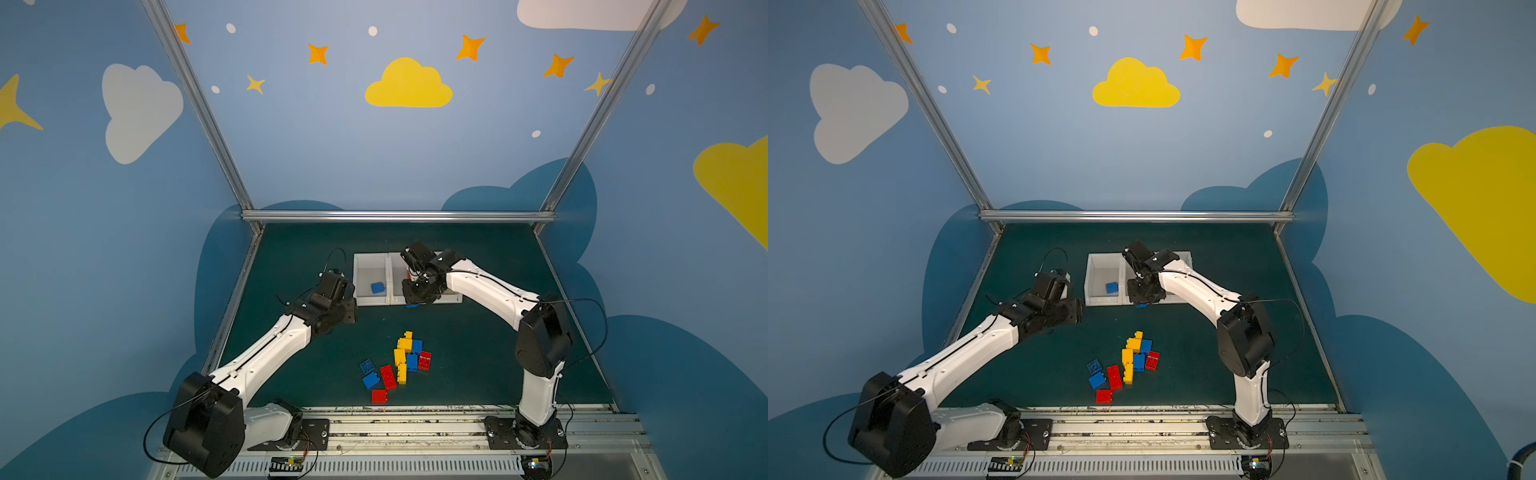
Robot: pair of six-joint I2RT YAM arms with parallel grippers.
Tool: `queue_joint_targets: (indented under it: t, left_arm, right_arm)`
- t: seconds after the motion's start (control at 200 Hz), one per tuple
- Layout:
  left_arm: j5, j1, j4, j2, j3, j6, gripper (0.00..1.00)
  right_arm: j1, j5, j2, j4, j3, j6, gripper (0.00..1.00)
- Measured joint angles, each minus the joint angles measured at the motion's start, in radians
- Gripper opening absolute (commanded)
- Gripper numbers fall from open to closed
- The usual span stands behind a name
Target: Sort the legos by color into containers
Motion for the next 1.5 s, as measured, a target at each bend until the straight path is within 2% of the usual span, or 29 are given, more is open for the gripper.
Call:
queue_joint_targets:
  t: [0.125,0.295,0.431,0.571,0.706,0.836,1.061,1.502]
  left_arm:
    - [0.000,0.003,-0.002,-0.029,-0.027,-0.012,0.61]
    - [0.002,0.003,-0.008,-0.056,-0.050,-0.028,0.61]
    - [0.006,0.005,-0.008,-0.080,-0.072,-0.042,0.62]
    - [0.013,0.005,-0.012,-0.097,-0.087,-0.046,0.61]
    - [0.026,0.005,-0.012,-0.103,-0.090,-0.050,0.61]
    - [0.035,0.005,-0.011,-0.103,-0.094,-0.054,0.62]
    - [0.055,0.005,-0.013,-0.103,-0.101,-0.055,0.62]
    - [0.088,-0.003,-0.042,-0.142,-0.107,-0.058,0.62]
  right_arm:
    - [0.004,-0.023,0.097,-0.025,0.215,-0.050,0.23]
    - [0.006,-0.060,0.316,-0.087,0.525,-0.113,0.24]
    - [0.006,-0.093,0.442,-0.111,0.658,-0.163,0.24]
    - [0.006,-0.124,0.484,-0.104,0.664,-0.201,0.31]
    - [0.006,-0.138,0.486,-0.064,0.652,-0.215,0.55]
    - [0.006,-0.141,0.486,-0.024,0.633,-0.227,0.67]
    - [0.006,-0.135,0.461,0.006,0.581,-0.227,0.69]
    - [0.003,-0.125,0.290,0.022,0.474,-0.204,0.70]
